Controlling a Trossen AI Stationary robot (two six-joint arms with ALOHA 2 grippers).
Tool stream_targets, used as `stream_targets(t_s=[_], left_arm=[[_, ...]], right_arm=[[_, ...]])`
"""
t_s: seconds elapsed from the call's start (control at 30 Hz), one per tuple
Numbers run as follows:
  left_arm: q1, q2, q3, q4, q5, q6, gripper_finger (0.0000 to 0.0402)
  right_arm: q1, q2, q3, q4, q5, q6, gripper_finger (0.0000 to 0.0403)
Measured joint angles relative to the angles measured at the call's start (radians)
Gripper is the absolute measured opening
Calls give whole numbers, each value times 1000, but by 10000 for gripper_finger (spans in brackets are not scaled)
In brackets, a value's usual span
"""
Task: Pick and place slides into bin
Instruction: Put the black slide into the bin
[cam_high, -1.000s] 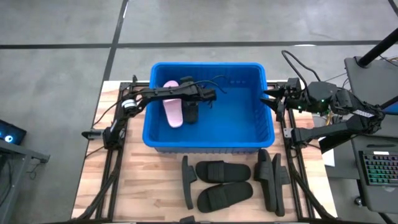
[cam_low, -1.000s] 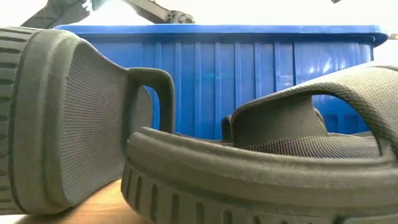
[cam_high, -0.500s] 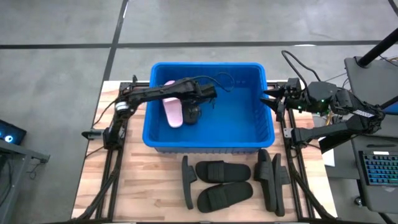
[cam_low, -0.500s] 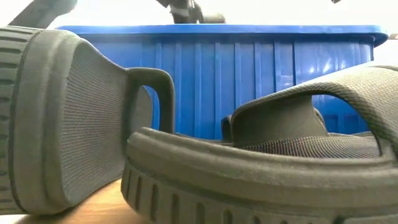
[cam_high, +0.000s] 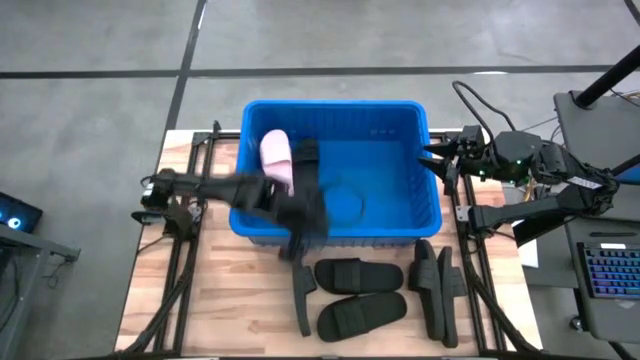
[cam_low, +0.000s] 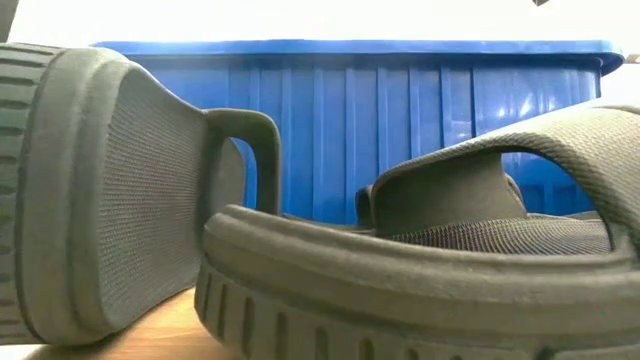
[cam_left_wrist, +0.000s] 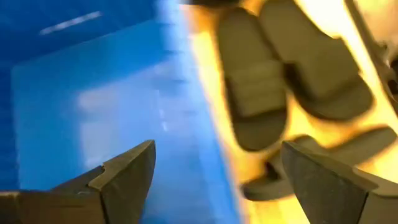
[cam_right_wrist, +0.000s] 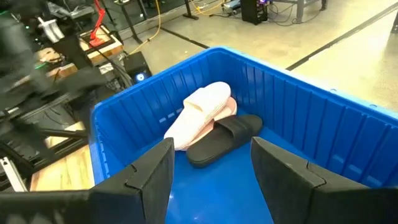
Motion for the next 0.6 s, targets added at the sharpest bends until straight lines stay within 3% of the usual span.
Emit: stream_targets(t_s=[0.2, 0.4, 0.6], left_arm=[[-188, 55, -2, -2, -156, -59, 328], [-270, 131, -2, -7, -163, -231, 328], [-317, 239, -2, 10, -157, -262, 328]], right_arm=[[0, 0, 0, -26, -3, 0, 203], [0, 0, 0, -87, -3, 0, 203], [0, 0, 0, -127, -3, 0, 203]])
